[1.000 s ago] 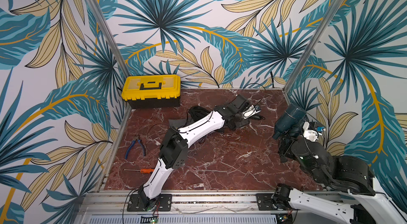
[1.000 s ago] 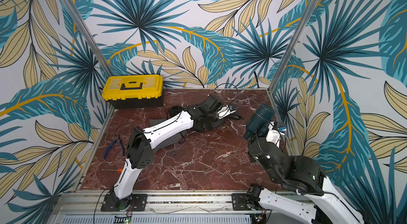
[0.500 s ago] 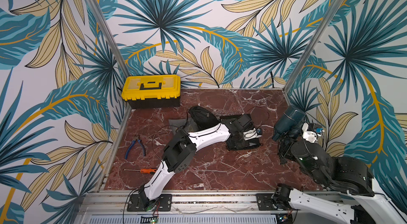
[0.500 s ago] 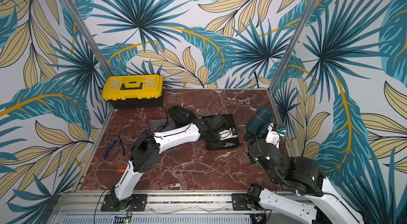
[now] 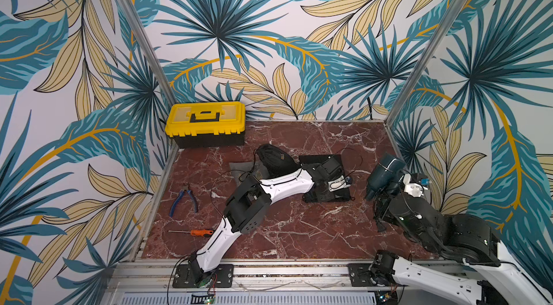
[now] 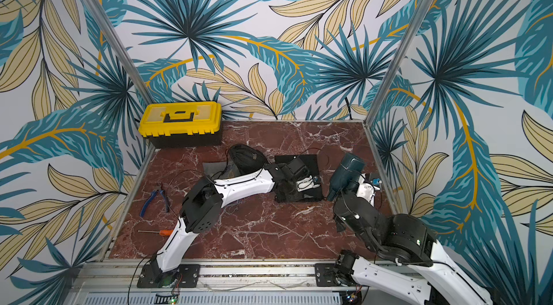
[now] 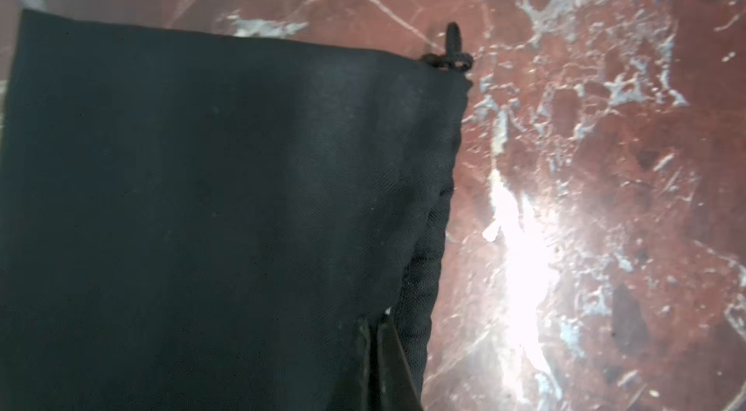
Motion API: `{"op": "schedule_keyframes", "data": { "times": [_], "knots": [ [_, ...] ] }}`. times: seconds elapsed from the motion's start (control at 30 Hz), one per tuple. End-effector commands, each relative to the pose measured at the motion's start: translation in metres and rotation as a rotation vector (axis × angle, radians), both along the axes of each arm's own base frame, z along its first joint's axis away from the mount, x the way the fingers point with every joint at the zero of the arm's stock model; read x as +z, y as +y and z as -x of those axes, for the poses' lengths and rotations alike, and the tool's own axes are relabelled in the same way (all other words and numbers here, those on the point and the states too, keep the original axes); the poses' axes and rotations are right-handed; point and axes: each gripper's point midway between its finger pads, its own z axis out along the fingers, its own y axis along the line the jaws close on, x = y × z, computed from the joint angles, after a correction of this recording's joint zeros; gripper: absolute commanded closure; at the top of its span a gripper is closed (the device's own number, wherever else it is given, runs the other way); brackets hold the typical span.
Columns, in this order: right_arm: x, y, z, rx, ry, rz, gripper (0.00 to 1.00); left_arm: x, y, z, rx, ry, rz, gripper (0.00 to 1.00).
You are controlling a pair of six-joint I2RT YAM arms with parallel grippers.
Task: Pack away hair dryers
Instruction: Open the drawstring bag at the center of the board.
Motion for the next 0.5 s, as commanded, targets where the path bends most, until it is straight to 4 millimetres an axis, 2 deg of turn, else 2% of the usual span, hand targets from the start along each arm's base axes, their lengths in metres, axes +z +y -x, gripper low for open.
{"op": "schedule_keyframes", "data": {
  "times": [0.0, 0.23, 0.47],
  "knots": [
    [-0.023, 0.003, 0.012, 0.006, 0.086, -0.048, 1.0, 0.075, -0.006, -0.02, 0.034, -0.06, 0.144, 1.0],
    [-0.049, 0.039, 0.016, 0.099, 0.139, -0.195, 1.0, 0.118, -0.012, -0.027, 0.039, -0.078, 0.218, 1.0],
    [-0.071, 0.081, 0.004, 0.174, 0.183, -0.24, 1.0, 0.153, -0.016, -0.023, 0.038, -0.08, 0.289, 1.0]
  ]
}}
